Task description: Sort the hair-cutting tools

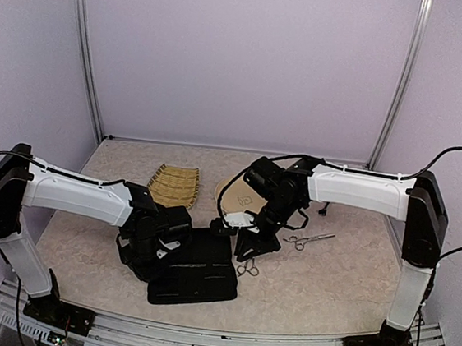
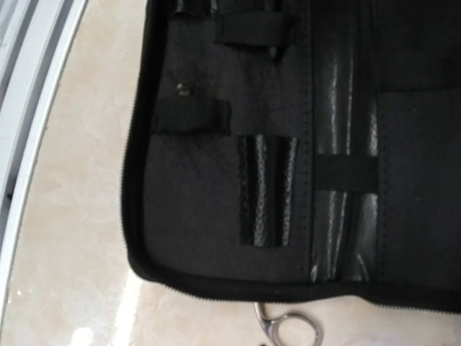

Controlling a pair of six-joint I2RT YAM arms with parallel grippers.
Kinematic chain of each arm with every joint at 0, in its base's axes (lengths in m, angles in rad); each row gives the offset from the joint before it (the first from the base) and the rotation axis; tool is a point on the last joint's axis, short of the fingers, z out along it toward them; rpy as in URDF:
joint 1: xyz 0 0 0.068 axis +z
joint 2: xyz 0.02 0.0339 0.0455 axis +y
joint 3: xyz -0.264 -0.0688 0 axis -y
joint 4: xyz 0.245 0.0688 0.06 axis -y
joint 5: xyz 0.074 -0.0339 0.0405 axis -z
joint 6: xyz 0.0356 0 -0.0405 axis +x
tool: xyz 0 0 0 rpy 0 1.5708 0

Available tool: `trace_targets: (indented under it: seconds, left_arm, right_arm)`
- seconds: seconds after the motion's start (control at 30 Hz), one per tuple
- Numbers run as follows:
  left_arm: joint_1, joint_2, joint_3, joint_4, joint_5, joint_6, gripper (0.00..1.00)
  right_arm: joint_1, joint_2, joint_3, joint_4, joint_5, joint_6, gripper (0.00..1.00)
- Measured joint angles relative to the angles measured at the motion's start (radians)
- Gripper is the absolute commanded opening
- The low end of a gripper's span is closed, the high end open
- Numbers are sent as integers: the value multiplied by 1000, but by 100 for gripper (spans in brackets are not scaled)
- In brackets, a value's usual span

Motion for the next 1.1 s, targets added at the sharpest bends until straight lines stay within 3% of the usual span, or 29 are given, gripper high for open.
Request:
trace_targets:
  seconds: [0.2, 0.57, 1.1]
  left_arm:
    - [-15, 0, 0, 6, 1, 5, 2]
    - [-40, 5, 8, 77, 6, 57, 0]
    - [-40, 26, 16, 159, 41, 45, 0]
  right_arm:
    - [-10, -11, -58, 29, -29, -19, 10]
    - [-14, -171, -393, 221, -140, 15, 9]
    - [-14, -133, -420, 335, -153, 32, 9]
